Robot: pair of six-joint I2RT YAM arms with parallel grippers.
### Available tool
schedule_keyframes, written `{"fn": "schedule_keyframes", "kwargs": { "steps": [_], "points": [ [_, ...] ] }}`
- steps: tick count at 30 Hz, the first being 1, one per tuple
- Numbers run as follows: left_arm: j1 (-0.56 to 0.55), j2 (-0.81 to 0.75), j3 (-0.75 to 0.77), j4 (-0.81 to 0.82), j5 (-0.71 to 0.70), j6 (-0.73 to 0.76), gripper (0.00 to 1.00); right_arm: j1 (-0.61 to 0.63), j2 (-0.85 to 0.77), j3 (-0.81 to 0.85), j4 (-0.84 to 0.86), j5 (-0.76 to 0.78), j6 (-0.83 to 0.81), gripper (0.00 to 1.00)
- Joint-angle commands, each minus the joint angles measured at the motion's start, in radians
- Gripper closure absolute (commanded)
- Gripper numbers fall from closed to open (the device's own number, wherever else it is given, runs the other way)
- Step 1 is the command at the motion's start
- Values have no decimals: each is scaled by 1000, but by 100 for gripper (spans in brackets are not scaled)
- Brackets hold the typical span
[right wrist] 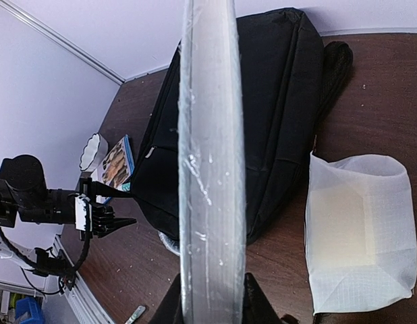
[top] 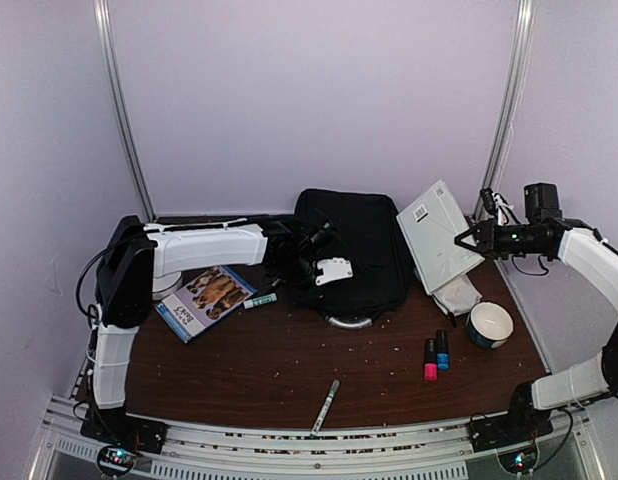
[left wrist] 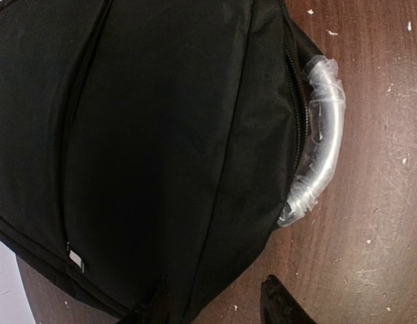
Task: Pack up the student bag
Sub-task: Pick up the largest pocket of the bag from the student bag.
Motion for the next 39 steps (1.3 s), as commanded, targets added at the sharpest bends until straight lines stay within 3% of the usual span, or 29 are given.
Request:
{"fn": "schedule_keyframes", "kwargs": {
  "steps": [1,8,17,23,28,34,39],
  "points": [
    [2,36,25,54,11,39,54,1,-27,16,113,-67,-16,100],
    [1,108,79,54,-54,30,54,1,-14,21,121,-75,-7,100],
    [1,119,121,72,-105,1,100,1,-1,14,103,-55,-29,100],
    [3,59,94,120,-136,-55,100,1,-4,41,76,-59,-17,100],
    [39,15,132,153,-172,-227,100,1,-5,136,-56,-52,-19,100],
    [44,-20,162,228,-150,-329,100,4,-11,133,-96,-155,92,100],
    [47,-12,225,239,-120,-423,100,7,64,260,-388,-227,-31,100]
  ]
}}
